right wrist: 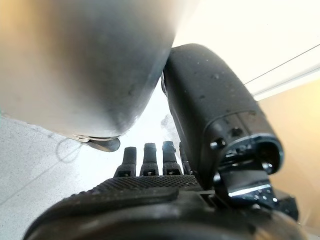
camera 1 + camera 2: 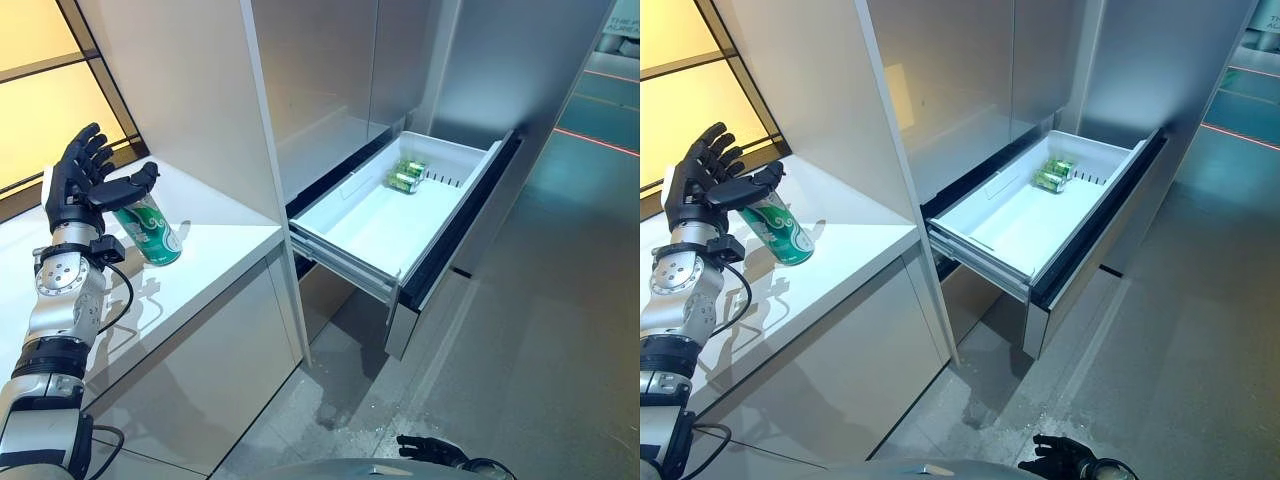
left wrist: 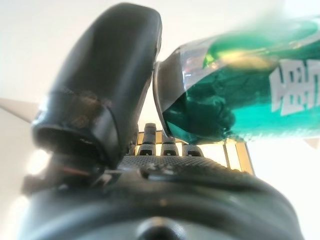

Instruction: Put drinks into fridge and close the fridge

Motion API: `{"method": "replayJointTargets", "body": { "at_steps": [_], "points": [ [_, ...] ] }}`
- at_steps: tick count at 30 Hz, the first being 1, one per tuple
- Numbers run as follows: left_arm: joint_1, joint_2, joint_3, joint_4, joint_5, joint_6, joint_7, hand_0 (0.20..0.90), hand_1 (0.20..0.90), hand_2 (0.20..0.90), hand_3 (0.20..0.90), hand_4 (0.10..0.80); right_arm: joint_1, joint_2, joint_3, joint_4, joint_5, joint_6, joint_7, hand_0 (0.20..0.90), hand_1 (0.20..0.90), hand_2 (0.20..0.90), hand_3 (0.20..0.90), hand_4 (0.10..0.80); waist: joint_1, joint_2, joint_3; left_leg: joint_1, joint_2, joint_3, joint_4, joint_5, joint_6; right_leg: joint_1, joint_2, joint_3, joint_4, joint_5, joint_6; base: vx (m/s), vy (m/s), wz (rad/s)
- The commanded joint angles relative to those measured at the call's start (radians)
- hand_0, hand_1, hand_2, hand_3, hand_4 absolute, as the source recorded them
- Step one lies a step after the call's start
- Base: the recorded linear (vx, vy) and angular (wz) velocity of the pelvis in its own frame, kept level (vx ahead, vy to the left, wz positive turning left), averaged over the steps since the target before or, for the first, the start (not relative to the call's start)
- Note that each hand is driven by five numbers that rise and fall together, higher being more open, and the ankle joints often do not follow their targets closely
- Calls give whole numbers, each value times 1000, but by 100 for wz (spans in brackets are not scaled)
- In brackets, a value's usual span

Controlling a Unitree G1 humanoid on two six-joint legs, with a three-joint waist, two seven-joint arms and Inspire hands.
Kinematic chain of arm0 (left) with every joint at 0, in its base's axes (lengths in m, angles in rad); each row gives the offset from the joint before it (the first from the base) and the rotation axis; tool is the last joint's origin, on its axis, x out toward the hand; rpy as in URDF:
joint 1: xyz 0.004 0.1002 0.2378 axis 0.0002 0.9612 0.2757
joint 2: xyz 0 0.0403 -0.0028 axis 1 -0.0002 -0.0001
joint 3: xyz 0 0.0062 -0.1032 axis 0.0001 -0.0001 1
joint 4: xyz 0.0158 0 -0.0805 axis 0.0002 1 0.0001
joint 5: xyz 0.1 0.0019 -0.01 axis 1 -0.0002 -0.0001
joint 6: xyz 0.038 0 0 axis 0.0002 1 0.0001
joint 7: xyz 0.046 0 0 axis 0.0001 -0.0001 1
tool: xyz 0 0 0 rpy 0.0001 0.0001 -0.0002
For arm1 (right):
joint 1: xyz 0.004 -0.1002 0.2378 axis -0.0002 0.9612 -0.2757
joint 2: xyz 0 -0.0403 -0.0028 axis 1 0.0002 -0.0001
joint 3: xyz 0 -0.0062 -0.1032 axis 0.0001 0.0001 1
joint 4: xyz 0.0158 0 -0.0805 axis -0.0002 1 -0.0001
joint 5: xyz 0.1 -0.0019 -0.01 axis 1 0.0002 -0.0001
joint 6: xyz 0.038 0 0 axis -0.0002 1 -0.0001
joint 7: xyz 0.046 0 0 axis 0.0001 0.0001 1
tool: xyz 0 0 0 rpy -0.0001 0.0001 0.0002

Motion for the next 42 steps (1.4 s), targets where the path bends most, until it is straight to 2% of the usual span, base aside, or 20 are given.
{"method": "replayJointTargets", "body": {
  "at_steps": [1, 11, 21, 42],
  "points": [
    [-61, 13, 69, -44, 44, -50, 30, 900, 900, 900, 900, 800, 2, -53, 29, 33, -31, 6, 20, 900, 900, 900, 900, 800, 0, 29, -3, 40, -46, 5, 14, -146, 37, -39, -12, -23, 103, -96, 66, 0, 0, 0],
    [-40, 3, 66, -57, 79, -32, 54, 900, 900, 900, 900, 800, 0, -55, 26, 31, -27, 8, 21, 900, 900, 900, 900, 800, 4, 28, -1, 39, -46, 3, 12, -143, 36, -37, -13, -27, 99, -94, 67, 0, 0, 0],
    [-33, -19, 78, -30, 108, -58, 157, 900, 900, 900, 900, 800, -3, -54, 23, 28, -24, 17, 19, 900, 900, 900, 900, 800, 1, 26, 0, 40, -44, 6, 11, -142, 34, -37, -13, -27, 98, -94, 67, 0, 0, 0],
    [-15, -60, 58, -72, 134, -59, 192, 900, 900, 900, 900, 800, -1, -53, 24, 28, -31, 18, 20, 900, 900, 900, 900, 800, -2, 23, 4, 42, -43, 12, 10, -141, 35, -37, -12, -23, 101, -95, 65, 0, 0, 0]
  ]
}}
